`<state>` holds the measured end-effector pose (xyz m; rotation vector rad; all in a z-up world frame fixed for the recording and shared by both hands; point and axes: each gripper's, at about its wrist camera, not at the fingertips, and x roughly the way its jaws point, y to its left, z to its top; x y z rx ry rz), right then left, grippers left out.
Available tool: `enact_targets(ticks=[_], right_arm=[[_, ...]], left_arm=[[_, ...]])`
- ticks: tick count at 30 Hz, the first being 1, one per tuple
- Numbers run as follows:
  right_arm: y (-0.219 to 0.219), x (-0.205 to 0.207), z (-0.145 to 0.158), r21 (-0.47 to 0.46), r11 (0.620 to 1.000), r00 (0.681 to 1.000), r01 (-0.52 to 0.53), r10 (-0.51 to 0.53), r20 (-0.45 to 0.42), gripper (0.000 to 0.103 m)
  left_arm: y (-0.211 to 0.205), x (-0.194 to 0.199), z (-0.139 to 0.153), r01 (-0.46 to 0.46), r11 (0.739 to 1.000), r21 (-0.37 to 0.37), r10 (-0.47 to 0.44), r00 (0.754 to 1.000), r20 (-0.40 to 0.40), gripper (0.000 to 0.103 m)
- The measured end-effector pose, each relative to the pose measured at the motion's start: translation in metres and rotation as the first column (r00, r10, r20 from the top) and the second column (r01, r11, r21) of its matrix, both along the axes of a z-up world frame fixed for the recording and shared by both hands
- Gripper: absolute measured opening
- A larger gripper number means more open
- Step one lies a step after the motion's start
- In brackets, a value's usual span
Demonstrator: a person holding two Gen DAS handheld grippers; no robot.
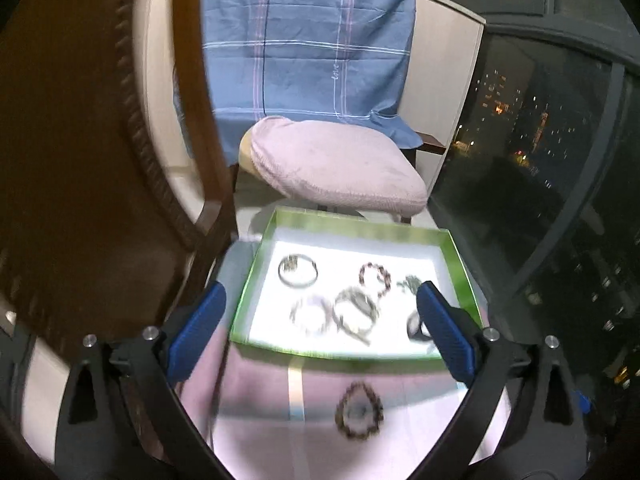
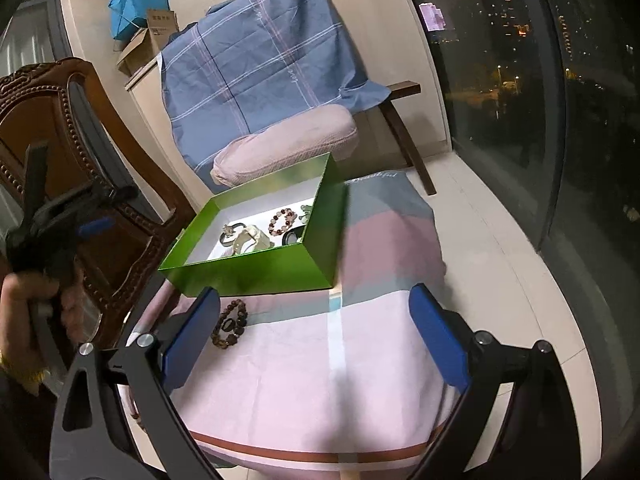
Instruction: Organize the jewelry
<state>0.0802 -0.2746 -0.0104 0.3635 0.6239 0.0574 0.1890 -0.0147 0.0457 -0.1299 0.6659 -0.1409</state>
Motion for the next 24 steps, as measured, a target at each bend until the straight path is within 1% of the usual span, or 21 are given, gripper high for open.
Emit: enact_targets(ticks=[3,4,6,7,8,9,10,12,13,14,15,16,18,19,21,24], right_arm=[[0.010,0.001,-0.001,-0.035,0.999,1.000,-0.018,0.018,0.001,0.093],[0.014,0.002,-0.003,-0.042,0.999,1.000,-0.030,0.029,-0.005,0.093],[0.023,0.002,-0.006,-0.075,0.996,0.999,-0.047,0.046,-0.015,0.093],[0.033,0.004,-0.011,-0.124,0.991,0.998,-0.057,0.054,-0.029,0.093],[0.039,0.005,-0.014,-0.155,0.986,0.997,-0.067,0.062,-0.039,0.093],[0.045,0.007,-0.017,-0.179,0.981,0.996,-0.079,0.071,-0.047,0.089],[0.055,0.009,-0.023,-0.211,0.972,0.994,-0.100,0.088,-0.065,0.086],[0.074,0.018,-0.036,-0.253,0.955,0.985,-0.154,0.130,-0.110,0.079],[0.079,0.021,-0.040,-0.266,0.949,0.983,-0.168,0.140,-0.121,0.077],[0.088,0.027,-0.047,-0.294,0.939,0.980,-0.178,0.142,-0.140,0.074],[0.093,0.031,-0.052,-0.308,0.933,0.977,-0.186,0.143,-0.157,0.066],[0.100,0.040,-0.056,-0.312,0.927,0.971,-0.207,0.154,-0.184,0.062],[0.114,0.055,-0.057,-0.309,0.923,0.964,-0.231,0.174,-0.203,0.058],[0.121,0.063,-0.058,-0.326,0.914,0.961,-0.243,0.180,-0.211,0.050],[0.132,0.078,-0.062,-0.342,0.901,0.952,-0.267,0.191,-0.239,0.038],[0.140,0.098,-0.072,-0.333,0.902,0.941,-0.275,0.182,-0.284,0.031]], left_arm=[[0.016,-0.037,-0.014,-0.024,1.000,-0.019,0.025,0.999,0.029,0.097],[0.022,-0.057,-0.025,-0.032,0.999,-0.040,0.034,0.998,0.053,0.098],[0.028,-0.079,-0.040,-0.041,0.997,-0.062,0.047,0.995,0.088,0.098],[0.028,-0.089,-0.051,-0.062,0.997,-0.044,0.066,0.993,0.101,0.098],[0.027,-0.093,-0.058,-0.091,0.996,-0.006,0.091,0.990,0.104,0.098],[0.025,-0.091,-0.060,-0.108,0.994,0.034,0.104,0.990,0.097,0.098],[0.026,-0.089,-0.058,-0.099,0.994,0.044,0.094,0.990,0.104,0.098],[0.033,-0.092,-0.052,-0.109,0.994,0.032,0.103,0.985,0.140,0.098],[0.037,-0.094,-0.050,-0.100,0.995,0.017,0.096,0.983,0.158,0.098],[0.036,-0.095,-0.050,-0.086,0.996,0.024,0.082,0.984,0.158,0.098],[0.034,-0.094,-0.051,-0.083,0.996,0.041,0.075,0.985,0.155,0.098],[0.031,-0.094,-0.052,-0.076,0.995,0.068,0.065,0.986,0.153,0.098],[0.027,-0.094,-0.051,-0.050,0.994,0.099,0.033,0.987,0.159,0.098],[0.027,-0.094,-0.050,-0.043,0.994,0.102,0.026,0.987,0.160,0.098],[0.029,-0.094,-0.049,-0.035,0.995,0.097,0.020,0.987,0.158,0.098],[0.032,-0.091,-0.050,-0.030,0.997,0.074,0.019,0.990,0.137,0.098]])
